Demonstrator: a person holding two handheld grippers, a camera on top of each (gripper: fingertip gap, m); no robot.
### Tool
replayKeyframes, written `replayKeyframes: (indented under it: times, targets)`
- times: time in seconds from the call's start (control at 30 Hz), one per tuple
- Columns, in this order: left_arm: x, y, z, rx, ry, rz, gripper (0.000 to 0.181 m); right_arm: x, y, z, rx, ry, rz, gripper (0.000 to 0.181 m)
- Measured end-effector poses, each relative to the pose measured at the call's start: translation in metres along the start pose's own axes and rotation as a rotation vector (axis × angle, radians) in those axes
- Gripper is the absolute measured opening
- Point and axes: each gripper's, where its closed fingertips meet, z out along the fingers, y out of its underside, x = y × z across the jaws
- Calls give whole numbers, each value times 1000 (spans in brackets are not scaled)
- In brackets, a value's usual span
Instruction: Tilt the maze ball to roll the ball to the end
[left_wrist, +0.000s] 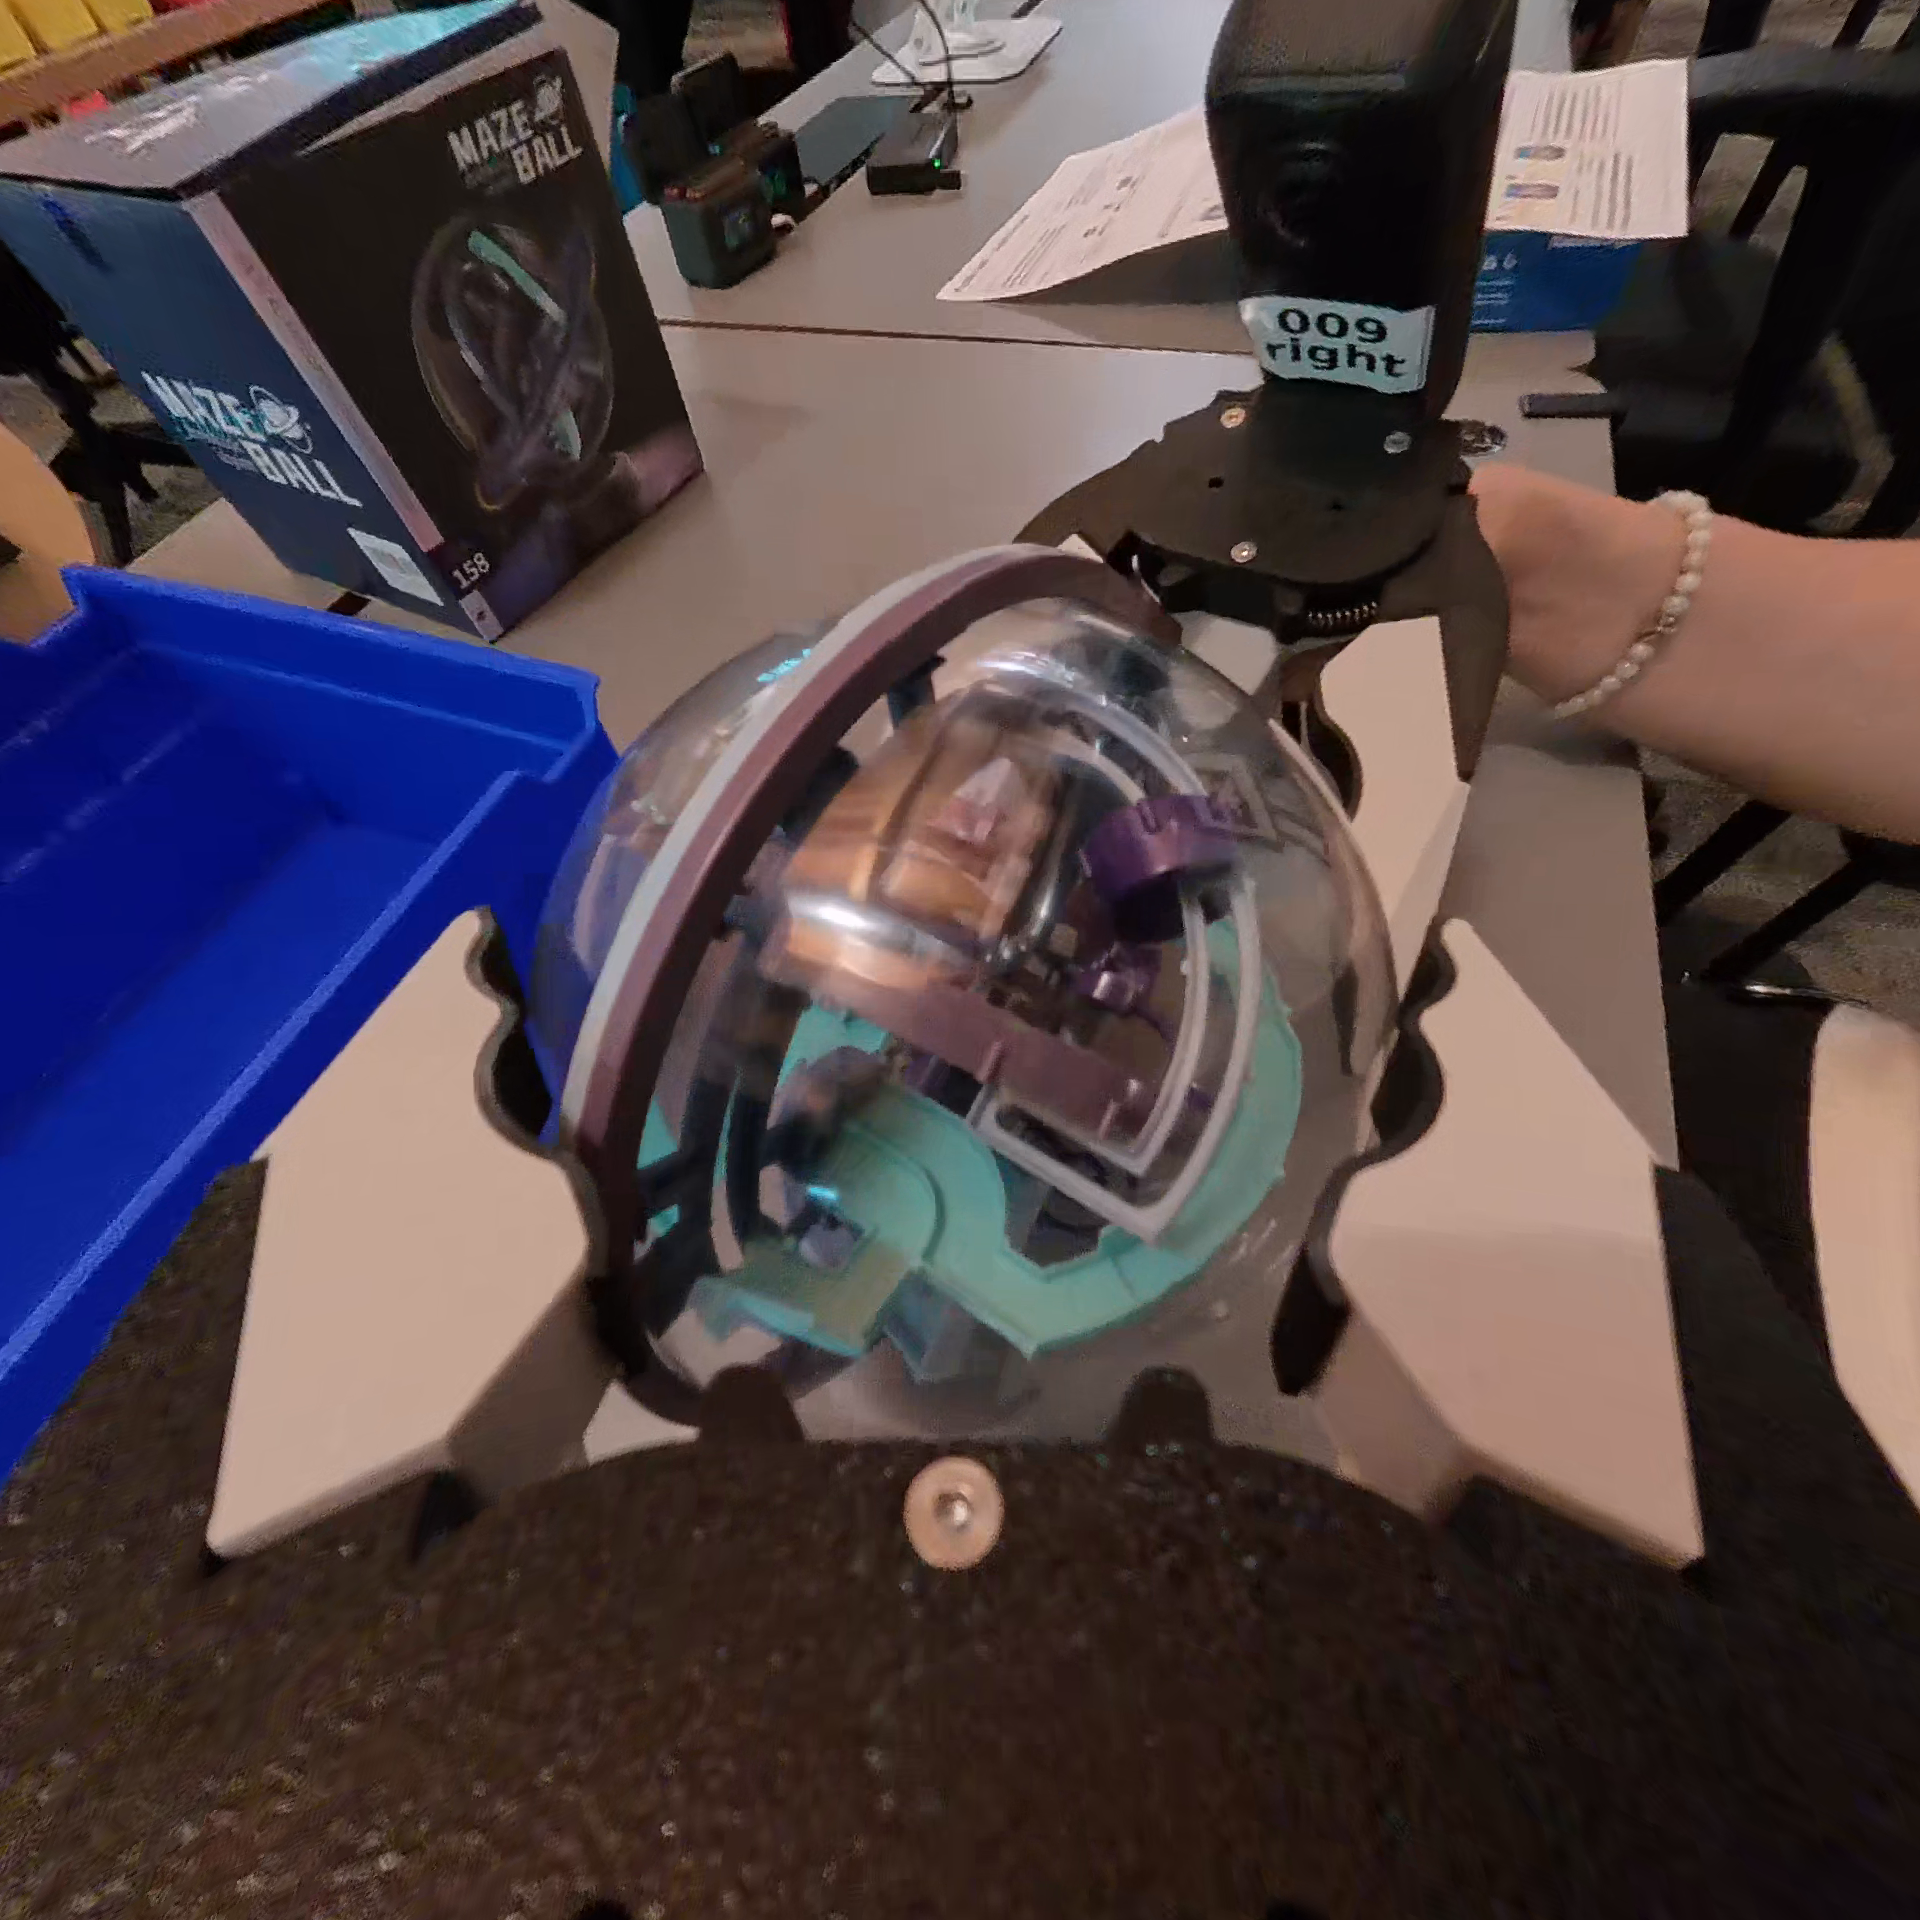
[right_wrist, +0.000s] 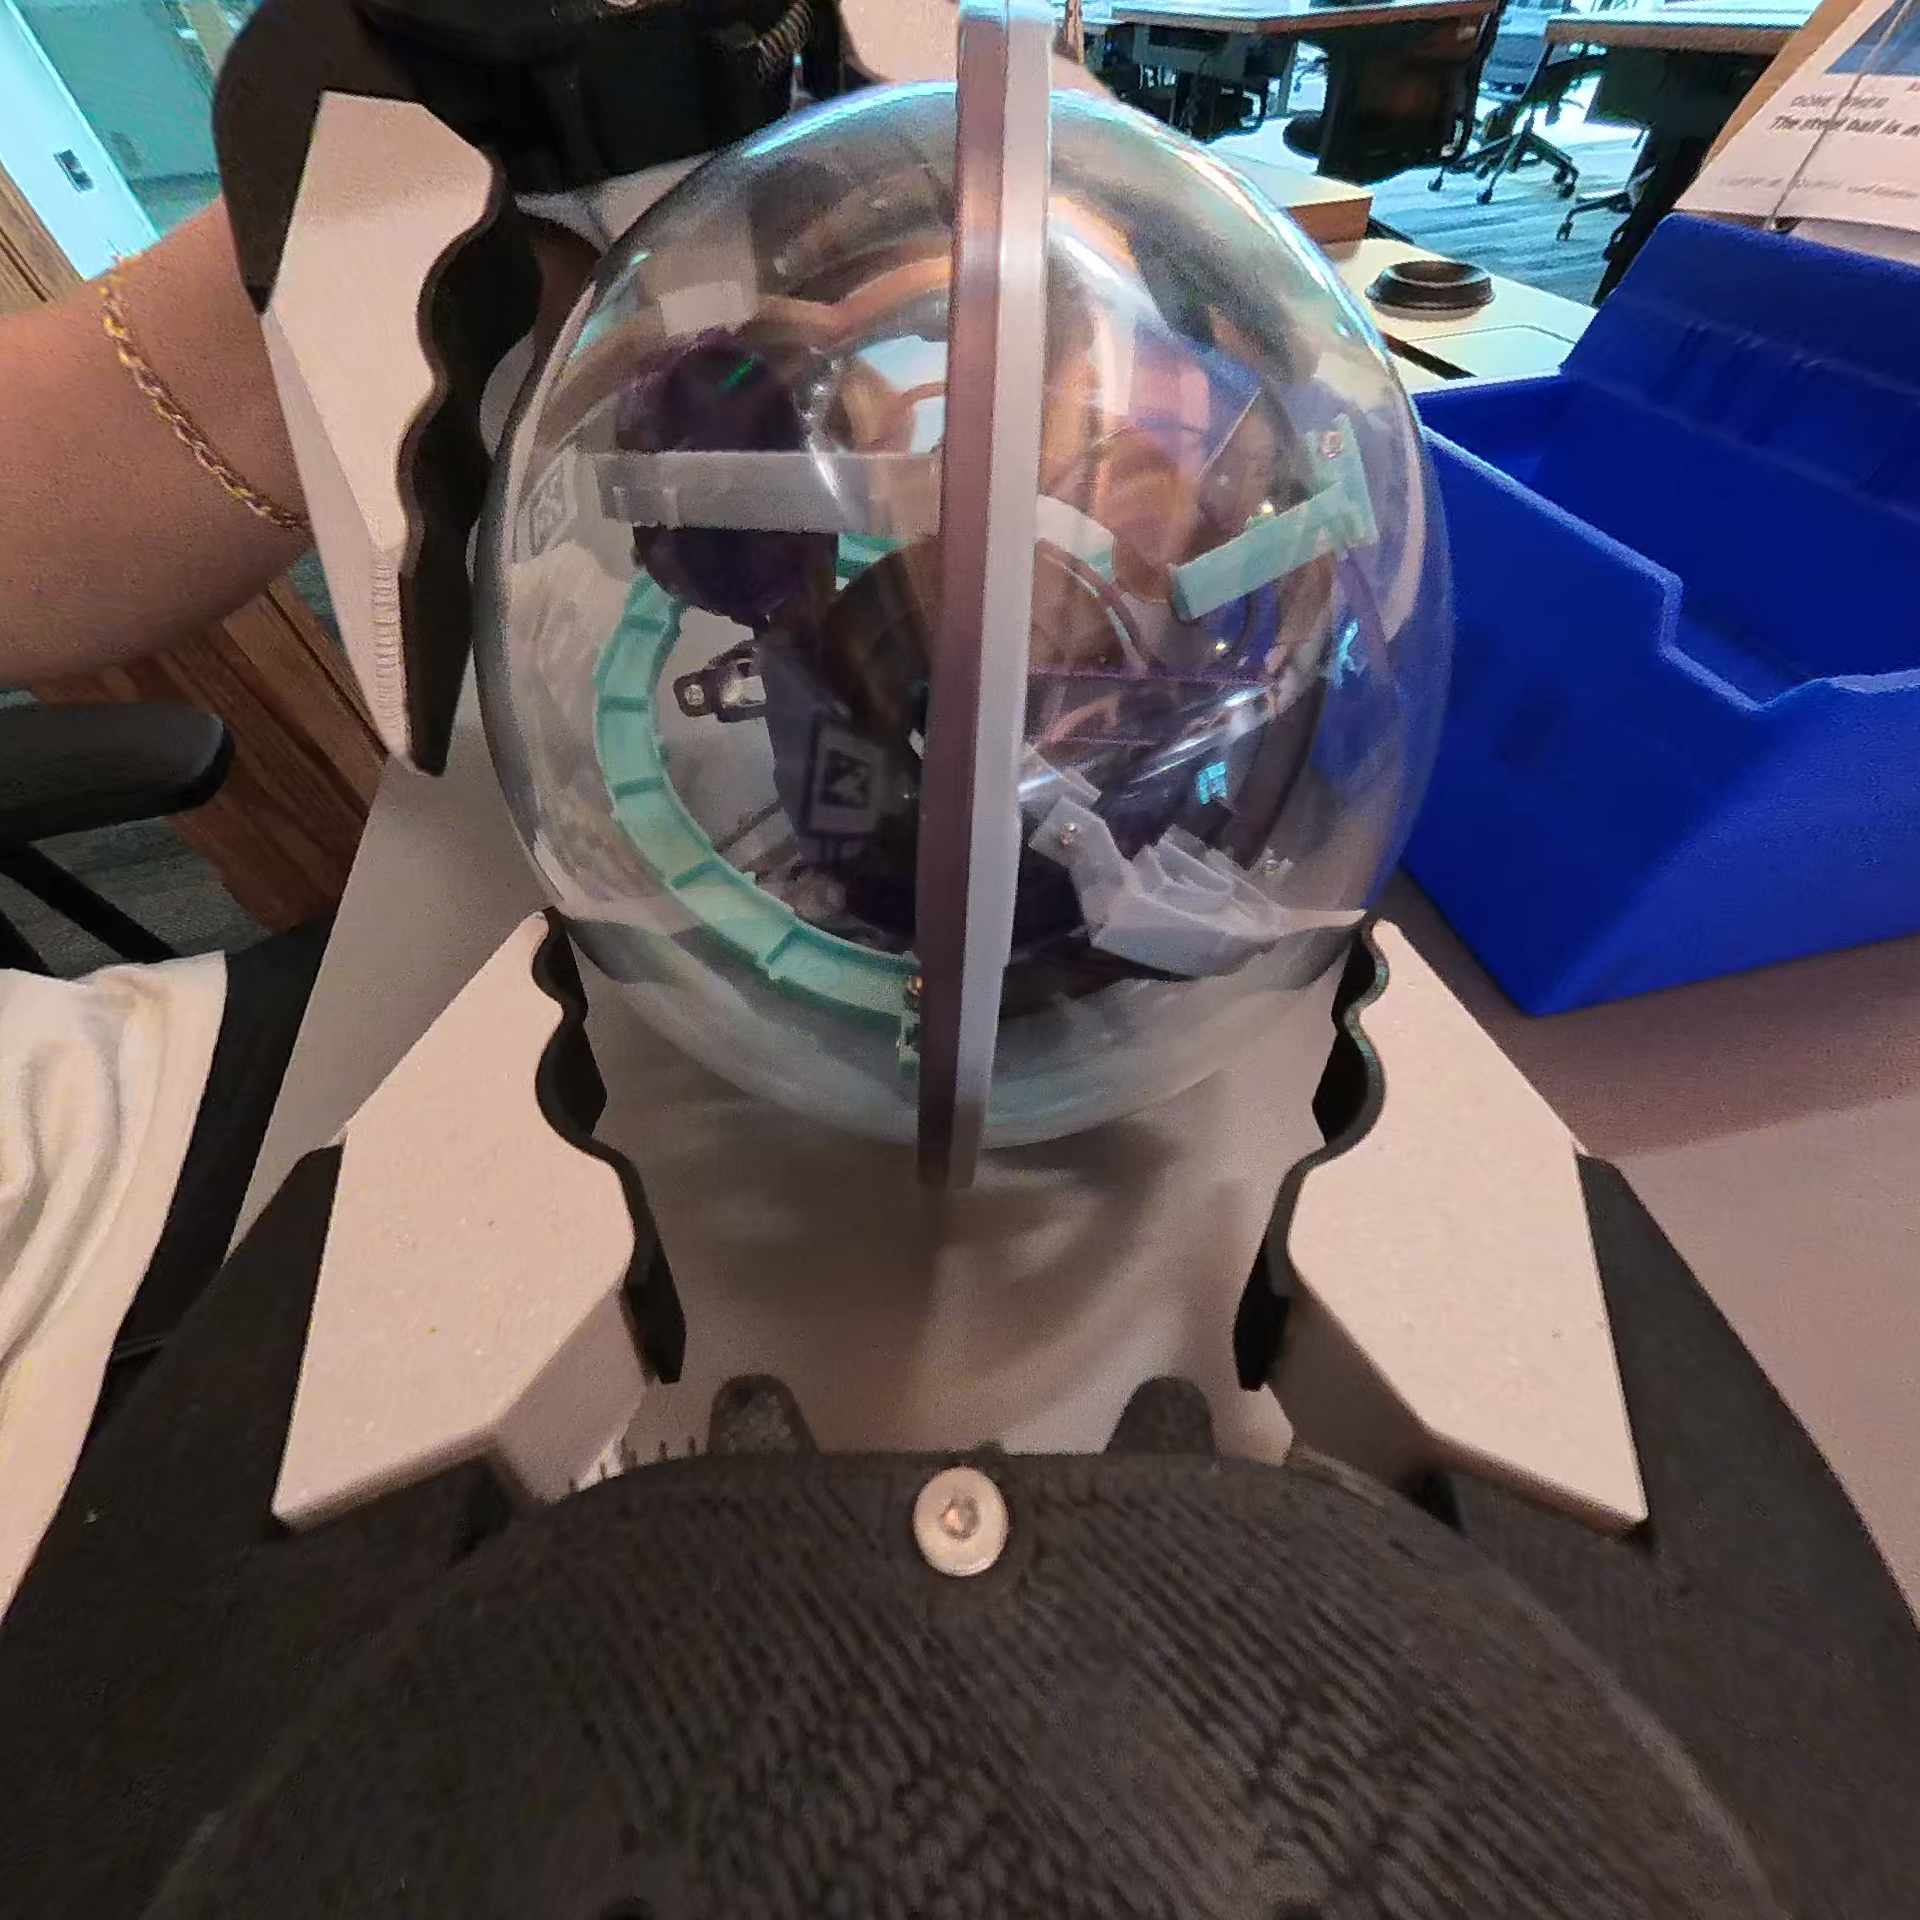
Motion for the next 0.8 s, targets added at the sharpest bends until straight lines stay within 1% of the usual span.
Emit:
replayKeyframes:
  times: [0.03,0.13,0.23,0.4,0.63,0.67,0.73,0.8]
  targets:
    - [-1,0,1,-2,-6,-12,157,1,0,0,0,-1,7,140]
    - [-4,1,-1,7,-23,-50,158,1,-2,0,15,2,16,137]
    - [-11,2,-2,17,-48,-119,158,4,-5,2,27,39,13,136]
    - [-15,4,-2,22,-69,-254,158,6,1,9,-29,105,-63,143]
    - [-10,13,-14,-27,-43,-269,158,-2,-6,13,10,92,-126,142]
    - [-10,12,-15,-29,-37,-249,157,-2,-6,13,6,86,-122,140]
    - [-10,5,-16,12,-41,-165,153,-3,-5,14,7,73,-109,138]
    - [-10,5,-14,15,-54,-155,156,-4,-5,14,5,74,-114,138]
